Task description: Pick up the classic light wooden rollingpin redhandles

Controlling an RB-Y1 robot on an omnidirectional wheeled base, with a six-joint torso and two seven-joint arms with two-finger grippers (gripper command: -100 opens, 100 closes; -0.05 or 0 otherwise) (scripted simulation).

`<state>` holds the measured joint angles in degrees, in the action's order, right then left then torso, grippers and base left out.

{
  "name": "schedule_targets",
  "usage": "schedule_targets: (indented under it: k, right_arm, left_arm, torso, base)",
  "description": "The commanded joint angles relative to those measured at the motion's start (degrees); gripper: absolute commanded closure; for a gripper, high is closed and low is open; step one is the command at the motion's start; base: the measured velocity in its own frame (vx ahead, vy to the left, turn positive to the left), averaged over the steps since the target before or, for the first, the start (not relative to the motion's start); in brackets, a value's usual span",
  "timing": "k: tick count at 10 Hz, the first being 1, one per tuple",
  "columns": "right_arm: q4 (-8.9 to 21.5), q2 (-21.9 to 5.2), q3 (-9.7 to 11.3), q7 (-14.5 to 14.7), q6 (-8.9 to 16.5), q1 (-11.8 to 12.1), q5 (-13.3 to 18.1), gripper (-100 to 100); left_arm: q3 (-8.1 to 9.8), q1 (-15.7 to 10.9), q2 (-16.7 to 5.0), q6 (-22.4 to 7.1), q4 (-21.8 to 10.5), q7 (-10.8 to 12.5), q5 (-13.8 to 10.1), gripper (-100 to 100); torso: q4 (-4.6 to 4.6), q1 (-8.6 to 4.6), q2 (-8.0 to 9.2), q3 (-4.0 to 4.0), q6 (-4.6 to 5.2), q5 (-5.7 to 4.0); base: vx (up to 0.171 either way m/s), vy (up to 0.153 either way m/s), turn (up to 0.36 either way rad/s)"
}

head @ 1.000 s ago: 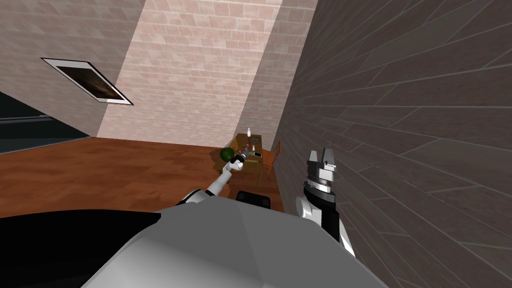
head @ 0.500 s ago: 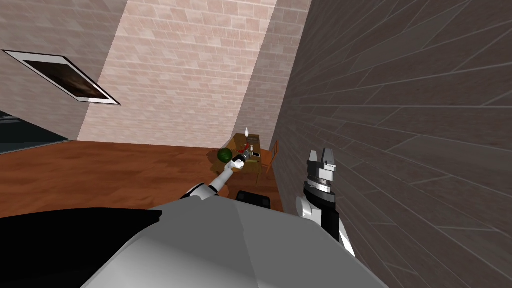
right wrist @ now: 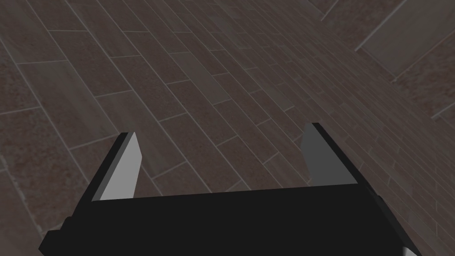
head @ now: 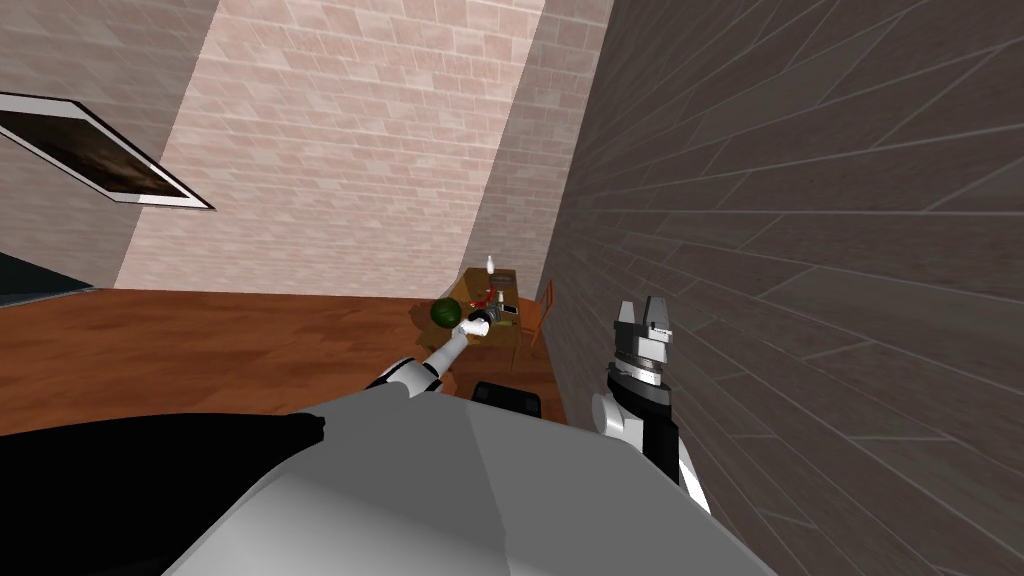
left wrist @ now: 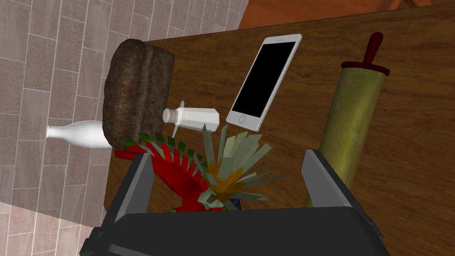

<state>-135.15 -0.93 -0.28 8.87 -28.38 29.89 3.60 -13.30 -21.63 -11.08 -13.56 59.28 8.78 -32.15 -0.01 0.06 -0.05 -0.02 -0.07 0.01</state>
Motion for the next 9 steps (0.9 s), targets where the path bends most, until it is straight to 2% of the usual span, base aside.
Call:
schedule_targets:
  k: [1,2,3,4,5,6,7,8,9]
  right_arm:
    - [0.0,0.0,0.0,0.0,0.0,0.0,0.0,0]
    - [0.0,0.0,0.0,0.0,0.0,0.0,0.0,0]
    - [0.0,0.0,0.0,0.0,0.0,0.0,0.0,0]
    - [0.0,0.0,0.0,0.0,0.0,0.0,0.0,0]
    - [0.0,0.0,0.0,0.0,0.0,0.0,0.0,0]
    - [0.0,0.0,0.0,0.0,0.0,0.0,0.0,0]
    - [0.0,0.0,0.0,0.0,0.0,0.0,0.0,0]
    - [0.0,0.0,0.0,0.0,0.0,0.0,0.0,0]
    - [0.0,0.0,0.0,0.0,0.0,0.0,0.0,0]
  left_arm:
    - [-0.51,-1.7,-0.4,-2.7,-2.9,0.7,-1.3,-100]
    - [-0.51,-1.7,-0.4,-2.7,-3.6,0.7,-1.3,-100]
    - [-0.96,-3.2,-0.7,-4.6,-6.5,1.2,-2.4,-100]
    - [-0.96,-3.2,-0.7,-4.9,-6.5,1.2,-2.4,-100]
    - [-1.38,-4.6,-1.0,-7.0,-8.9,1.7,-3.4,-100]
    - [-1.38,-4.6,-1.0,-7.0,-9.4,1.7,-3.4,-100]
    - [-1.76,-5.8,-1.2,-9.1,-11.2,2.2,-4.3,-100]
    - [-1.76,-5.8,-1.2,-9.1,-12.0,2.2,-4.3,-100]
    - [-2.11,-7.0,-1.4,-11.0,-14.0,2.8,-5.1,-100]
  torso:
    - [0.0,0.0,0.0,0.0,0.0,0.0]
    - [0.0,0.0,-0.02,-0.01,0.02,0.0]
    - [0.0,0.0,-0.01,-0.01,0.0,0.0]
    - [0.0,0.0,-0.02,-0.01,0.02,0.0]
    - [0.0,0.01,-0.01,-0.01,-0.01,0.0]
    - [0.0,0.0,-0.04,-0.02,0.01,0.0]
    - [0.0,0.01,-0.03,-0.02,-0.01,0.0]
    - [0.0,0.01,-0.04,-0.02,0.01,0.0]
    - [-0.01,0.02,-0.02,-0.01,-0.01,0.0]
  base:
    - [0.014,0.006,-0.093]
    - [0.013,0.009,-0.046]
    - [0.016,0.011,-0.091]
    - [0.016,0.011,-0.044]
    - [0.023,0.009,-0.079]
    - [0.02,0.012,-0.044]
    - [0.021,0.013,-0.08]
    - [0.017,0.013,-0.044]
    - [0.024,0.015,-0.064]
